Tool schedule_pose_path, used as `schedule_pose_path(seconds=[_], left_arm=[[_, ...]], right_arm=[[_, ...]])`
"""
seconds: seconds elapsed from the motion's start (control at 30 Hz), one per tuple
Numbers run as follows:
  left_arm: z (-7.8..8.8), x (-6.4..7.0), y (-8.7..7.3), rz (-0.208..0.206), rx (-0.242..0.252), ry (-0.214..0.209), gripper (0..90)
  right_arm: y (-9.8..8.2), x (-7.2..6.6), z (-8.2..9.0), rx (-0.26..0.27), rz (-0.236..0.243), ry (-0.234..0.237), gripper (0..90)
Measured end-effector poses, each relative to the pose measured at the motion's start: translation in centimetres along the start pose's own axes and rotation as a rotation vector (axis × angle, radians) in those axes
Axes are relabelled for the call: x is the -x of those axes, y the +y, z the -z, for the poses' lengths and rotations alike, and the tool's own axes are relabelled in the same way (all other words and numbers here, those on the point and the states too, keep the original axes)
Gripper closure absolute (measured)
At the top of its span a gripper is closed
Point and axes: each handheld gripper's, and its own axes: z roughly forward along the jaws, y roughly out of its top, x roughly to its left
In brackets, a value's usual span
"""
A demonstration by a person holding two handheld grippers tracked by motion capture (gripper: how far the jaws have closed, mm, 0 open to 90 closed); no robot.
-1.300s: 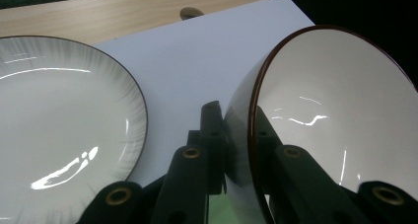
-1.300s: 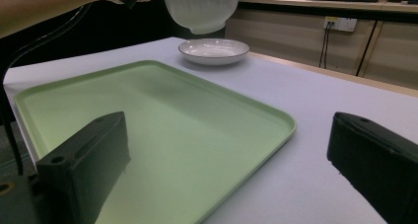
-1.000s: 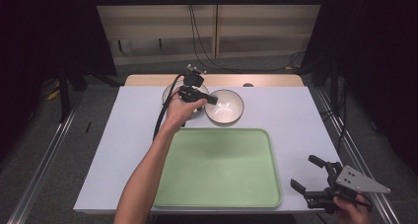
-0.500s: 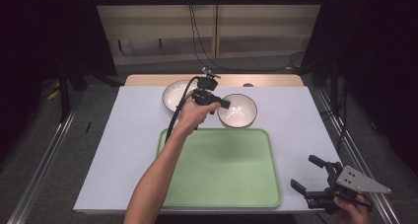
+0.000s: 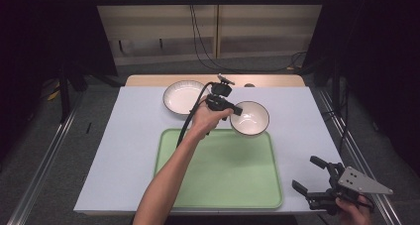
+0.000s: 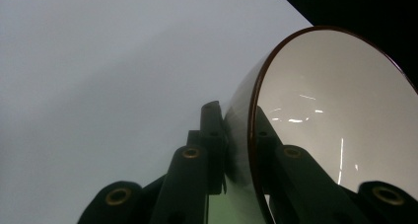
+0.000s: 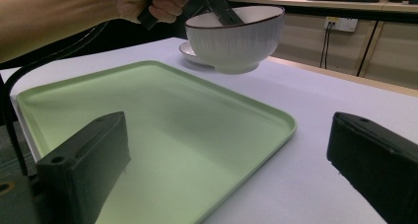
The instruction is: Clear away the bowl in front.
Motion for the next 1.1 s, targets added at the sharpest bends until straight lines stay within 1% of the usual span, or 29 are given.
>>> schedule_pose_path(seconds=[0.03,0.13,0.2,0.27,0.33,0.37,0.4,0.43,0.5,0.53,0.57,0.6,0.67,0.7,0.73,0.77,0.8,0.83,0.87,0.93,1.0,1.03,1.07,1.1], left_arm=[[-0.2,0.1,0.0,0.005,-0.003,-0.004,81.7],[-0.8,0.4,0.0,-0.003,-0.003,-0.014,81.7],[-1.1,0.5,0.0,-0.009,-0.013,-0.019,81.7],[-1.7,0.7,-0.2,-0.002,-0.021,-0.016,81.6],[-1.9,0.8,-0.3,0.003,-0.021,-0.013,81.7],[-2.2,0.8,-0.4,0.009,-0.018,-0.024,81.7],[-2.6,0.9,-0.6,0.021,-0.009,-0.022,81.6],[-2.9,0.9,-0.7,0.022,-0.011,-0.022,81.7],[-3.6,0.9,-1.0,0.038,-0.025,-0.019,81.7],[-3.9,0.9,-1.0,0.027,-0.038,-0.011,81.7],[-4.2,1.0,-1.1,0.039,-0.05,-0.009,81.7],[-4.4,1.0,-1.2,0.037,-0.051,-0.007,81.6],[-4.8,0.9,-1.3,0.028,-0.054,-0.013,81.8],[-4.9,0.9,-1.3,0.031,-0.064,-0.022,81.7],[-5.1,1.1,-1.4,0.045,-0.051,-0.021,81.8],[-5.1,0.9,-1.4,0.03,-0.067,-0.021,81.7],[-5.3,0.9,-1.5,0.037,-0.063,-0.022,81.7],[-5.4,0.9,-1.5,0.043,-0.061,-0.018,81.7],[-5.6,0.7,-1.6,0.045,-0.067,-0.012,81.7],[-5.6,0.7,-1.6,0.045,-0.069,-0.018,81.7],[-5.8,0.7,-1.7,0.04,-0.074,-0.008,81.7],[-5.9,0.6,-1.8,0.045,-0.074,-0.022,81.7],[-6.1,0.6,-1.8,0.041,-0.075,-0.021,81.7],[-6.2,0.7,-1.8,0.052,-0.077,-0.016,81.7]], right_arm=[[0.0,0.0,0.0,0.001,-0.002,-0.001,2.3],[0.0,0.0,0.0,0.005,-0.002,-0.002,2.3],[0.0,0.0,0.0,0.005,0.0,-0.002,2.3],[0.0,0.0,0.1,0.002,-0.007,-0.002,2.3],[0.0,0.0,0.1,0.003,-0.007,-0.004,2.3],[0.0,0.0,0.1,0.003,-0.007,-0.001,2.3],[0.0,0.0,0.0,0.004,-0.007,-0.001,2.3],[0.0,0.0,0.0,0.005,-0.008,0.003,2.4],[0.1,0.0,0.0,0.01,-0.01,0.004,2.5],[0.1,0.0,0.0,0.013,-0.005,0.002,2.6],[0.1,-0.1,0.0,0.012,0.004,0.002,2.5],[0.1,-0.1,0.0,0.013,0.008,0.005,2.5],[0.1,0.0,0.1,0.014,0.002,0.003,2.6],[0.1,0.0,0.0,0.018,0.0,0.003,2.5],[0.1,0.0,0.0,0.018,-0.002,0.003,2.5],[0.0,0.0,0.0,0.015,-0.007,0.003,2.5],[0.1,0.0,0.1,0.015,-0.005,0.004,2.6],[0.0,0.0,0.1,0.015,0.007,0.006,2.5],[0.0,0.0,0.1,0.012,0.004,0.002,2.5],[0.0,0.0,0.0,0.011,0.001,0.006,2.6],[0.0,0.0,0.0,0.011,0.0,0.004,2.6],[0.0,0.0,0.0,0.01,-0.002,0.006,2.6],[0.0,0.0,0.0,0.007,-0.004,0.005,2.6],[0.0,0.0,0.0,0.008,-0.011,0.003,2.6]])
